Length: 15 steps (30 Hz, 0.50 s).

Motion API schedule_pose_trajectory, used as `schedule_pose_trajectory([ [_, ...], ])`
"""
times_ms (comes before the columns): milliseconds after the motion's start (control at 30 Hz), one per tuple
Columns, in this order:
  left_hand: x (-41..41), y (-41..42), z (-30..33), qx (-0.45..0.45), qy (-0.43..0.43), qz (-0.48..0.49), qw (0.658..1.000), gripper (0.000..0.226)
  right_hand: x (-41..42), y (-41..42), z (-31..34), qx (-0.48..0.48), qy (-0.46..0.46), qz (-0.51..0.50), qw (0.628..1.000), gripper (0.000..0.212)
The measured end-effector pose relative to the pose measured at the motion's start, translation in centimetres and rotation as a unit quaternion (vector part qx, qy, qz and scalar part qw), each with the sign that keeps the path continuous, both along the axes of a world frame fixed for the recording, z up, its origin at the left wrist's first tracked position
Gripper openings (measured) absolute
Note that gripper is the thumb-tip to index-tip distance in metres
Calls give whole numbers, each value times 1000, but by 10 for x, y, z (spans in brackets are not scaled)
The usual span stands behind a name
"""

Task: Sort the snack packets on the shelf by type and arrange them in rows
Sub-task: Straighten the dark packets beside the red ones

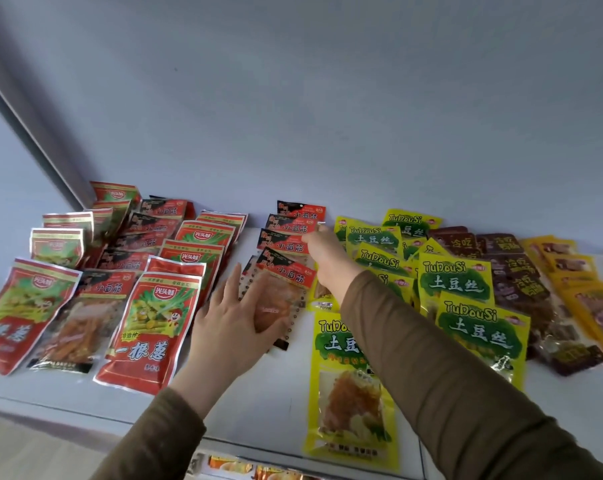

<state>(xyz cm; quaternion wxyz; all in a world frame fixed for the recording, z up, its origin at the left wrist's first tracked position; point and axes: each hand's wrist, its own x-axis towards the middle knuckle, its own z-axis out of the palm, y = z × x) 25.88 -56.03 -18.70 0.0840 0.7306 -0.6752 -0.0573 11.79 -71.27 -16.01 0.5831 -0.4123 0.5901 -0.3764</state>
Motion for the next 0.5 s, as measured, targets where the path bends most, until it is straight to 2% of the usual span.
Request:
schedule_pose_trajectory([
  [133,7,9,-8,4,58,24,998,87,9,-4,4,33,-26,9,999,33],
  [233,13,9,-17,-31,134,43,990,84,18,-3,8,53,-44,21,997,42],
  [300,13,5,-20,-58,184,63,979,84,25,-3,8,51,-43,26,997,40],
  [367,7,-1,-22,-71,208,75,973,84,29,-3,6,48,-51,24,997,45],
  [433,2,-6,-21,-65,223,82,969,85,28,-5,4,35,-22,36,998,41],
  [500,3,-3,-22,-55,221,76,971,88,23,-9,4,0,35,55,998,25],
])
